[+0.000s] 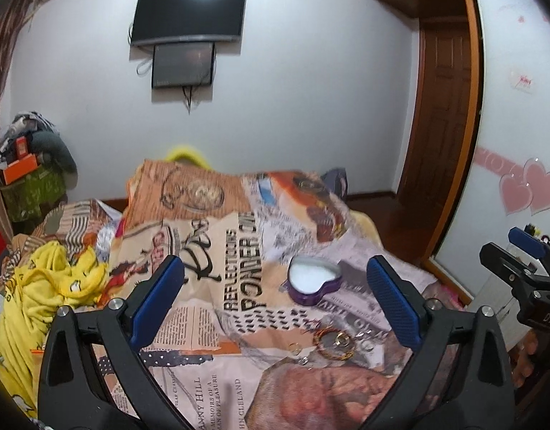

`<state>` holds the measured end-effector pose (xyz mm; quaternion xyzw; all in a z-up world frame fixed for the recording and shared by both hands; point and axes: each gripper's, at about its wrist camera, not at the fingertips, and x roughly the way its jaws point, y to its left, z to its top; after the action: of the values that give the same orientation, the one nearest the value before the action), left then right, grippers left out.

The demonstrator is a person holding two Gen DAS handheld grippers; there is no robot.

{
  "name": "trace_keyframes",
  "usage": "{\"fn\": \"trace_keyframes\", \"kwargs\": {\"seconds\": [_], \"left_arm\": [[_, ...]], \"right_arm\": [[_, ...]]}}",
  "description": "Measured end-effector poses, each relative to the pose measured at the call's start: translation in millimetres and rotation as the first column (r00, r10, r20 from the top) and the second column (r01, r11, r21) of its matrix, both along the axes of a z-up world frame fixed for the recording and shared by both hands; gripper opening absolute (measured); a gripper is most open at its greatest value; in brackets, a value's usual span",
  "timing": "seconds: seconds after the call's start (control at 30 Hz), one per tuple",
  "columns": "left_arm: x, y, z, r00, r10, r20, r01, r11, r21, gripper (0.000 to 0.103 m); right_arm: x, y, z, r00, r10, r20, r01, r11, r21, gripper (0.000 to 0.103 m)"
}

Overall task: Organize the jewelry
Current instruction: 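Lower both tools toward the jewelry scattered beside the red bracelet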

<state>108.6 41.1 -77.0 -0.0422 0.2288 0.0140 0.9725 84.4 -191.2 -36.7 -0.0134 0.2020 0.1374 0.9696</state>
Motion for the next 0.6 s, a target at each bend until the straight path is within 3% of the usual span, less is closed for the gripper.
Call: {"fn": "trace_keyframes", "kwargs": {"seconds": [0.13,0.27,0.43,0.6], "left_arm": [[27.1,5.4,-23.8,0.996,-0.01,-0.093,0.011,1.0,0.005,0.085],[46.3,5.0,-47.0,0.983,-0.047,-0.177,0.048,0.999,0.004,0.076],[67.7,1.6,-79.4,0.957,-0.094,-0.274,0.096,0.995,-0.005,0.068],[83.1,1.8,-107.6,0.922,-0.128,-0.366,0.12,0.992,-0.044,0.064]], "right_arm": [[16.5,1.5,-18.3,0.998,-0.006,-0.068,0.003,0.999,-0.041,0.103],[32.2,6.3,-36.4,0.99,0.008,-0.139,-0.019,0.997,-0.078,0.095],[51.3,7.4,-63.5,0.969,0.038,-0.244,-0.061,0.994,-0.087,0.081],[64.9,8.5,-90.6,0.945,0.057,-0.321,-0.086,0.993,-0.076,0.075]]}}
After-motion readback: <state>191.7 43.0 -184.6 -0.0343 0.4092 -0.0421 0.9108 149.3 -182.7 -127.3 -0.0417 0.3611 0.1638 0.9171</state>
